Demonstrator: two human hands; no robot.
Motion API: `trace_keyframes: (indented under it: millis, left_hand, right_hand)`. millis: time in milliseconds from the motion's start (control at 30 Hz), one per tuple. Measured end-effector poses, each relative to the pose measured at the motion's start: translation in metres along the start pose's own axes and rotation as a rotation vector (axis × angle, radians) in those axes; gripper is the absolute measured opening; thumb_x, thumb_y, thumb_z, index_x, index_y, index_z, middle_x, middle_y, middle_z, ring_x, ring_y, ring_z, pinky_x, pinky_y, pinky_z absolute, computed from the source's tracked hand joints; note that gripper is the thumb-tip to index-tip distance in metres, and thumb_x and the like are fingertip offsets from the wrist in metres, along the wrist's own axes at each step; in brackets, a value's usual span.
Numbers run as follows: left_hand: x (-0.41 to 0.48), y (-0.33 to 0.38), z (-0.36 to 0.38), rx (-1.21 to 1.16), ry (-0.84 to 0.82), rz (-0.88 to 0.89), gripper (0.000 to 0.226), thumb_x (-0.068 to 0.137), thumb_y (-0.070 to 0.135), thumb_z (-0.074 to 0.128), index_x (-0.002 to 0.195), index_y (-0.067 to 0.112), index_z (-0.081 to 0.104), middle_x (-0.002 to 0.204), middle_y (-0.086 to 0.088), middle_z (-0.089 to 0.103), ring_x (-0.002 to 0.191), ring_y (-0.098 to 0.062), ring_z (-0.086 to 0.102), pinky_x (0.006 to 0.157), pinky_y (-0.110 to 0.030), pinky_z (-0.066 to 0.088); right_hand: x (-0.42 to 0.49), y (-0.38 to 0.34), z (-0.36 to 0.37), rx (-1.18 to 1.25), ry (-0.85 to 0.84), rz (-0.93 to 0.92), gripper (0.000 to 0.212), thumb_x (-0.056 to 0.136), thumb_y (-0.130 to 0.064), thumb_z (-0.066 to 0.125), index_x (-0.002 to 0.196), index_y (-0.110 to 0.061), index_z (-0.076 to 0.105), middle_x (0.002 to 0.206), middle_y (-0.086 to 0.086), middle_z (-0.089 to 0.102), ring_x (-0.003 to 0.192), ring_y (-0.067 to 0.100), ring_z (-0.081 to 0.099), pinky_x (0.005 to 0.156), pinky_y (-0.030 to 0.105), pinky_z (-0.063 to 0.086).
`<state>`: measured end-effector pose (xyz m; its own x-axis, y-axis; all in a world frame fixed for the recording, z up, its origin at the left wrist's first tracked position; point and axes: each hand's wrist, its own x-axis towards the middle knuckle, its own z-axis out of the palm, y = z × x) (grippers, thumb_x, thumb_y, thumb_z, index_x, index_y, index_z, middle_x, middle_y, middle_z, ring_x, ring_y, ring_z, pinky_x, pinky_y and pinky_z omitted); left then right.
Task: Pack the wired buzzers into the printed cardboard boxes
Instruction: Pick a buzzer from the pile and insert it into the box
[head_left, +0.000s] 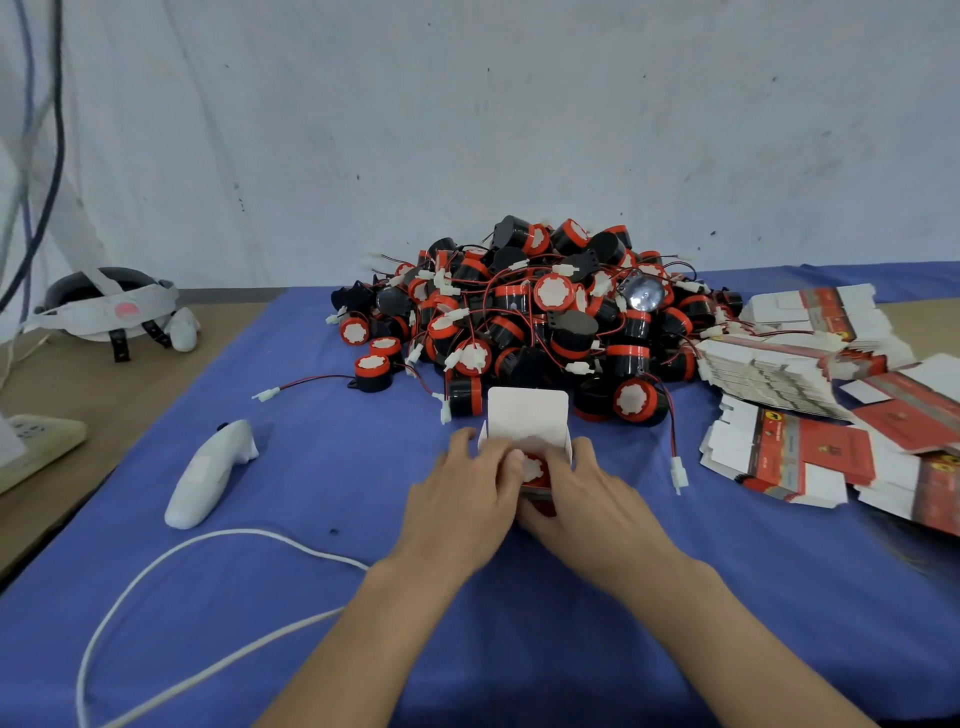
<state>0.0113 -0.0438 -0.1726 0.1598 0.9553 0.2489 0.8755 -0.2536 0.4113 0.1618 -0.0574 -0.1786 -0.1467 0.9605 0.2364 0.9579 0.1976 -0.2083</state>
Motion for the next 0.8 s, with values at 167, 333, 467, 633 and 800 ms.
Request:
trace_keyframes:
  millis: [167, 333, 467, 633, 800]
  left_hand:
    - [0.007, 0.002, 0.006, 0.001, 0.005, -0.048, 0.034, 0.105, 0.047, 0.028, 0.122, 0.032, 0.054, 0.120, 0.003, 0.052, 0.103, -0.018, 0.055, 0.074, -0.035, 0.044]
    - [0.003, 0.003, 0.006, -0.005, 0.075, 0.005, 0.030, 0.105, 0.040, 0.032, 0.117, 0.027, 0.056, 0.117, 0.004, 0.047, 0.091, -0.016, 0.055, 0.069, -0.036, 0.051]
    - [-0.001, -0.001, 0.001, -0.038, 0.154, 0.076, 0.029, 0.103, 0.039, 0.040, 0.130, 0.031, 0.046, 0.126, 0.007, 0.048, 0.095, -0.017, 0.059, 0.068, -0.037, 0.051]
    - [-0.004, -0.007, -0.005, -0.102, 0.148, 0.108, 0.039, 0.102, 0.049, 0.041, 0.138, 0.038, 0.031, 0.114, 0.016, 0.060, 0.095, -0.010, 0.062, 0.073, -0.037, 0.054]
    - [0.000, -0.012, -0.006, -0.497, 0.084, -0.022, 0.031, 0.107, 0.041, 0.028, 0.130, 0.037, 0.048, 0.060, 0.018, 0.056, 0.058, -0.001, 0.053, 0.057, -0.025, 0.042]
  right_hand:
    - [0.000, -0.004, -0.001, -0.085, 0.022, -0.005, 0.054, 0.101, -0.059, 0.034, 0.144, -0.026, 0.040, 0.119, -0.001, 0.042, 0.084, 0.019, 0.062, 0.076, 0.029, 0.048]
    - [-0.001, 0.001, -0.002, -0.109, 0.029, -0.034, 0.054, 0.101, -0.058, 0.032, 0.145, -0.028, 0.038, 0.124, -0.002, 0.046, 0.096, 0.017, 0.059, 0.085, 0.031, 0.047]
    - [-0.008, 0.010, -0.002, 0.091, 0.017, -0.075, 0.054, 0.101, -0.054, 0.043, 0.148, -0.031, 0.030, 0.140, -0.004, 0.044, 0.107, 0.016, 0.062, 0.082, 0.030, 0.051]
    - [-0.008, 0.020, -0.005, 0.307, 0.091, -0.163, 0.058, 0.102, -0.048, 0.045, 0.147, -0.052, 0.009, 0.159, -0.010, 0.024, 0.090, 0.008, 0.062, 0.073, 0.034, 0.057]
    - [-0.006, 0.022, -0.009, 0.808, 0.121, -0.033, 0.036, 0.100, -0.060, 0.031, 0.136, -0.064, 0.029, 0.133, -0.032, 0.055, 0.111, 0.000, 0.061, 0.092, 0.032, 0.053]
